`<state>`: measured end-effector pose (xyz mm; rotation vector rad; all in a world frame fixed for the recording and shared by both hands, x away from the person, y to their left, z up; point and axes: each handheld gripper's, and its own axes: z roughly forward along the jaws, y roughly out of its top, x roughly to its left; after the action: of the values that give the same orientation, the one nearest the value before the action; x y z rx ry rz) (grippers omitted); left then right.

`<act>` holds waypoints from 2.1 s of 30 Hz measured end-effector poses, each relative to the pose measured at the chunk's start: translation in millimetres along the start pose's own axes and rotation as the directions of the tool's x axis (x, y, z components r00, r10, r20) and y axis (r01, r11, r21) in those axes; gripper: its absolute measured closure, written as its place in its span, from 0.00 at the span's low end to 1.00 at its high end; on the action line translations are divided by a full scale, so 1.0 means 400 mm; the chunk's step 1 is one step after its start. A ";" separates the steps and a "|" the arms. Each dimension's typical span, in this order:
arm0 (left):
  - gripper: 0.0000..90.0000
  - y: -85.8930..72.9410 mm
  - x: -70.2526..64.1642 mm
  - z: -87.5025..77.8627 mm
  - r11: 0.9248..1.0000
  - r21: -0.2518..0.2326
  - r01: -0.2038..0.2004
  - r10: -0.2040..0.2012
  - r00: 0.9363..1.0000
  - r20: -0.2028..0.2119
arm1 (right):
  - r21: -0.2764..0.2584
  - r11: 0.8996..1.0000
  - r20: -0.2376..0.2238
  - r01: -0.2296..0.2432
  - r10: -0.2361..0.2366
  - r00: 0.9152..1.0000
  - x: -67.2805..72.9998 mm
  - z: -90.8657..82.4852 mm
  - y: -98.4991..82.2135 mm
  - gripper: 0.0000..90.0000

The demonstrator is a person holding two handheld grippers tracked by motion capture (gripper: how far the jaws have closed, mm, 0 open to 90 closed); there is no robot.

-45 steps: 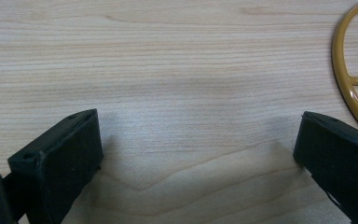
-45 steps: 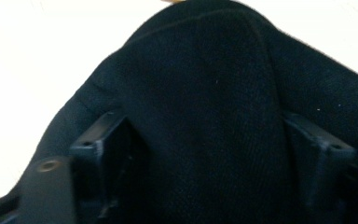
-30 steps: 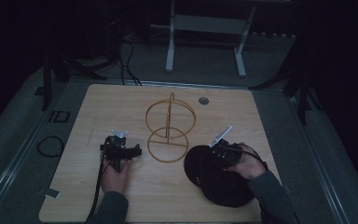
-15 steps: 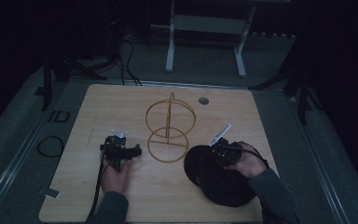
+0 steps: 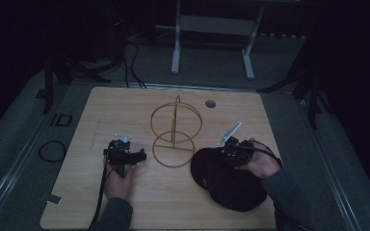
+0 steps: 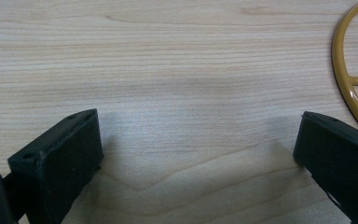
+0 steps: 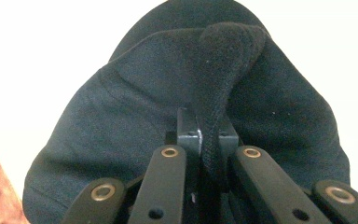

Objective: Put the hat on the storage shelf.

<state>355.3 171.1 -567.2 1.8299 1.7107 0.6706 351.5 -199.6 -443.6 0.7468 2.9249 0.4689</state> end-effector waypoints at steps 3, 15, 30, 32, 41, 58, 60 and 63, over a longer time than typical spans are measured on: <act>0.01 0.000 0.000 0.000 1.000 0.000 0.000 0.000 1.000 0.000 | 0.007 1.000 0.002 0.003 -0.003 1.000 -0.004 -0.008 0.002 0.96; 0.01 0.000 0.000 0.000 1.000 0.001 0.000 0.000 1.000 0.000 | 0.012 1.000 0.016 0.014 -0.014 1.000 -0.016 -0.067 0.009 0.96; 0.01 0.000 0.000 0.000 1.000 0.001 0.000 0.000 1.000 0.000 | -0.006 1.000 0.051 0.022 -0.022 0.998 -0.036 -0.128 0.013 0.96; 0.01 0.000 0.000 0.000 1.000 0.001 0.000 0.000 1.000 0.000 | -0.003 0.999 0.056 0.032 -0.031 0.998 -0.039 -0.135 0.014 0.96; 0.01 0.000 0.000 0.000 1.000 0.001 0.000 0.000 1.000 0.000 | -0.006 0.999 0.075 0.031 -0.031 0.997 -0.052 -0.171 0.024 0.96; 0.01 0.000 0.000 0.000 1.000 0.002 -0.001 0.001 1.000 0.001 | -0.016 1.000 0.092 -0.007 0.008 0.996 -0.104 -0.220 0.024 0.96; 0.01 0.000 0.000 0.000 1.000 0.002 -0.001 0.001 1.000 0.001 | -0.022 1.000 0.092 -0.011 0.013 0.996 -0.110 -0.227 0.024 0.96; 0.01 0.000 0.000 0.000 1.000 0.002 -0.001 0.001 1.000 0.001 | -0.019 0.999 0.091 -0.027 0.029 0.995 -0.117 -0.236 0.024 0.96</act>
<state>355.3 171.3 -567.0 1.8322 1.7108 0.6688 382.2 -239.8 -350.6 0.7862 2.8255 0.4503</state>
